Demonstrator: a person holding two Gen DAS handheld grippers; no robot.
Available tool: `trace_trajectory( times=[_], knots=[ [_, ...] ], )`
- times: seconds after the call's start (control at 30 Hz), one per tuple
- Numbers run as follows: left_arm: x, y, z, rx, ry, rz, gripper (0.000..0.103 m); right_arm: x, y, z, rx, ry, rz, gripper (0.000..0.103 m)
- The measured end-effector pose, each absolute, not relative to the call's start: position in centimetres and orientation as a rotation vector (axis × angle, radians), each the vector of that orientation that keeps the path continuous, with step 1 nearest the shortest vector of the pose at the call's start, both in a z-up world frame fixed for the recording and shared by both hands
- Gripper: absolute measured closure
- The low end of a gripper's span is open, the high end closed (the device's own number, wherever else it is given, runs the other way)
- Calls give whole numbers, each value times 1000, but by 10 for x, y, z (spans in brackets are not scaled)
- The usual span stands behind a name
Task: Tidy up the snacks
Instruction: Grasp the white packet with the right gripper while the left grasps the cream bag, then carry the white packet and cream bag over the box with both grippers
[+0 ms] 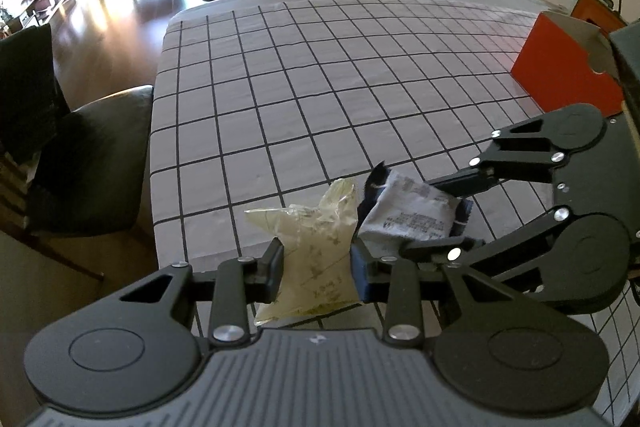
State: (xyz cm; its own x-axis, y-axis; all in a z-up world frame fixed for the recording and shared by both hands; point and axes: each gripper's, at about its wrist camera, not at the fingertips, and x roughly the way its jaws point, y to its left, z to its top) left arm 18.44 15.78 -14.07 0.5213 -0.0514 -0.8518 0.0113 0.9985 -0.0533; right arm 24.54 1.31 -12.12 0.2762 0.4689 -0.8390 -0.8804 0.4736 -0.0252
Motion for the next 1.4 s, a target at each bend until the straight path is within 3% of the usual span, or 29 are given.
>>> trace_trajectory(
  times=[0.27, 0.5, 0.67, 1.0, 1.07, 1.17, 1.4],
  knots=[
    [176, 141, -119, -53, 990, -41, 70, 234, -19, -93, -467, 882, 897, 59],
    [175, 113, -94, -53, 960, -79, 81, 224, -57, -54, -386, 863, 834, 59],
    [175, 94, -84, -40, 940, -103, 82, 218, -91, -28, -352, 835, 786, 59],
    [169, 121, -98, -80, 982, 5, 81, 205, -121, -32, -262, 871, 755, 59],
    [169, 130, -105, -87, 994, 38, 73, 203, -122, -36, -244, 882, 760, 59],
    [171, 138, -116, -104, 999, 75, 31, 203, -121, -42, -226, 903, 764, 59],
    [192, 127, -147, 26, 1052, 124, 29, 203, -109, -57, -210, 937, 757, 59]
  ],
)
